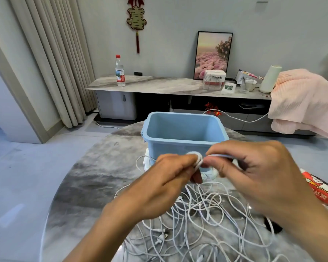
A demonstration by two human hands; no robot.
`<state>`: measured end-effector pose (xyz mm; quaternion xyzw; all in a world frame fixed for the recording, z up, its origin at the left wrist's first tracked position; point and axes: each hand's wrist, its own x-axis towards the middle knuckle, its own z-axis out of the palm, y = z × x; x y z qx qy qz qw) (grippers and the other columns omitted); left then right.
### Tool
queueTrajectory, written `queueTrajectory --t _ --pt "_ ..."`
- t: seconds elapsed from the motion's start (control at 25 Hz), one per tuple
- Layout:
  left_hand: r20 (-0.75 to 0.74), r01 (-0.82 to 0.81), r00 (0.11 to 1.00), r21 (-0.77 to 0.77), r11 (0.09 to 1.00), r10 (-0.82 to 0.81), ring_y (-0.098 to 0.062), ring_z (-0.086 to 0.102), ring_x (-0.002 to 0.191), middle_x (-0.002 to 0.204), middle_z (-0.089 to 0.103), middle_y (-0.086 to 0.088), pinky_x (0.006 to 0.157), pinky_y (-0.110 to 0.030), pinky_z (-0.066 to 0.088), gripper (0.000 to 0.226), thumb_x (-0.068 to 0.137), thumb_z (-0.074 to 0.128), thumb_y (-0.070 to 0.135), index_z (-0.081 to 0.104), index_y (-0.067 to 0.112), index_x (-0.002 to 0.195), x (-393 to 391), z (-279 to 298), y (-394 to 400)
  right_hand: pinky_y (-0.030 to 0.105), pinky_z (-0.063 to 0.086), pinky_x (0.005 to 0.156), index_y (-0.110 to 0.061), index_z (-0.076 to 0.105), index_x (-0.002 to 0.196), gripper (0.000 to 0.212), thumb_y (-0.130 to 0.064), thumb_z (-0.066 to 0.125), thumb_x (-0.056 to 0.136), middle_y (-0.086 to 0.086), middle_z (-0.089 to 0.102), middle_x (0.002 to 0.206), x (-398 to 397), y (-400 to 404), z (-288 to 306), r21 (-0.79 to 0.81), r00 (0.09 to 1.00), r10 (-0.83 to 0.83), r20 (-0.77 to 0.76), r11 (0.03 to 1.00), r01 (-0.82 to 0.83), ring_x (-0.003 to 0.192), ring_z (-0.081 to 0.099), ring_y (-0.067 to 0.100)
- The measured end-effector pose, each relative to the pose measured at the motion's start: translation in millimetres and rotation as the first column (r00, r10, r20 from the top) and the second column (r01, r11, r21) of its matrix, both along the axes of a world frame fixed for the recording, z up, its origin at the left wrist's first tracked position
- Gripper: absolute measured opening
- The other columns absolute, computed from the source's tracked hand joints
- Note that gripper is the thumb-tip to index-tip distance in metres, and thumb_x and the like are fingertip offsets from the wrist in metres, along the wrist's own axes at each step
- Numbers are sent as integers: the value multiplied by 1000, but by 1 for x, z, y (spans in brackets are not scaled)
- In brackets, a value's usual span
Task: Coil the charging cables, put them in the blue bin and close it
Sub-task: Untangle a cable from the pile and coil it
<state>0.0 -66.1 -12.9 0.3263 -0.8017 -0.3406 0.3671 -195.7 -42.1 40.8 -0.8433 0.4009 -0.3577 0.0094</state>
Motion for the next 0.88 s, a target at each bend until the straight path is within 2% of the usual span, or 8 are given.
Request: queueTrajectory --t 0.12,0.2,0.32,0.52,0.64,0.76,0.8,0.88 --pt "-86 83 994 143 986 -71 -11 53 75 77 59 2 72 -20 39 27 100 39 18 62 5 103 -9 2 9 21 46 55 -19 75 77 16 -33 71 85 -15 65 65 -12 -11 -1 -105 997 79 15 991 -77 58 56 0" --pt "-270 188 956 263 946 -115 -14 45 68 69 52 -1 66 -22 35 27 97 39 16 64 4 97 -12 5 11 15 42 55 -20 78 78 13 -32 74 82 -16 67 66 -14 -19 -9 -40 965 98 243 995 -91 56 54 -1" --pt "-543 277 839 376 884 -32 -14 35 60 62 41 -3 64 -30 29 27 94 41 19 65 7 89 -15 7 12 25 39 46 -25 78 84 14 -38 74 82 -10 60 56 -5 -29 -37 149 802 27 596 978 -143 49 45 3" --pt "-771 435 636 402 806 42 -14 46 64 68 50 -4 69 -20 42 30 93 44 15 70 4 99 -9 5 9 25 28 45 -27 74 80 24 -38 58 93 11 40 51 37 -15 -78 352 685 -99 722 904 -241 49 32 13" --pt "-831 373 536 389 842 147 -14 62 77 81 65 -4 77 -22 50 31 91 47 15 73 7 107 -9 3 3 20 28 46 -28 71 92 23 -26 51 101 10 41 53 50 -4 -80 449 692 -152 705 852 -270 48 34 10" --pt "-627 -101 746 228 968 226 -10 68 94 94 74 1 82 -21 49 25 94 50 16 71 15 107 -2 -1 -5 22 38 51 -44 59 109 21 -31 45 103 -2 59 61 60 10 -84 577 859 -122 497 786 -222 50 47 4" --pt "-437 -296 855 31 955 279 -1 67 97 95 75 6 85 -18 46 22 96 51 16 70 15 107 2 -4 -7 28 43 55 -39 56 105 15 -38 41 102 -3 61 63 62 15 -82 577 932 -75 354 802 -154 54 52 7" --pt "-83 -398 914 -366 841 397 14 59 95 95 71 19 91 -21 38 19 99 49 21 66 19 105 7 -8 -8 36 45 61 -29 51 91 21 -47 40 95 -7 56 61 55 20 -63 419 997 -30 67 908 -1 60 52 13"
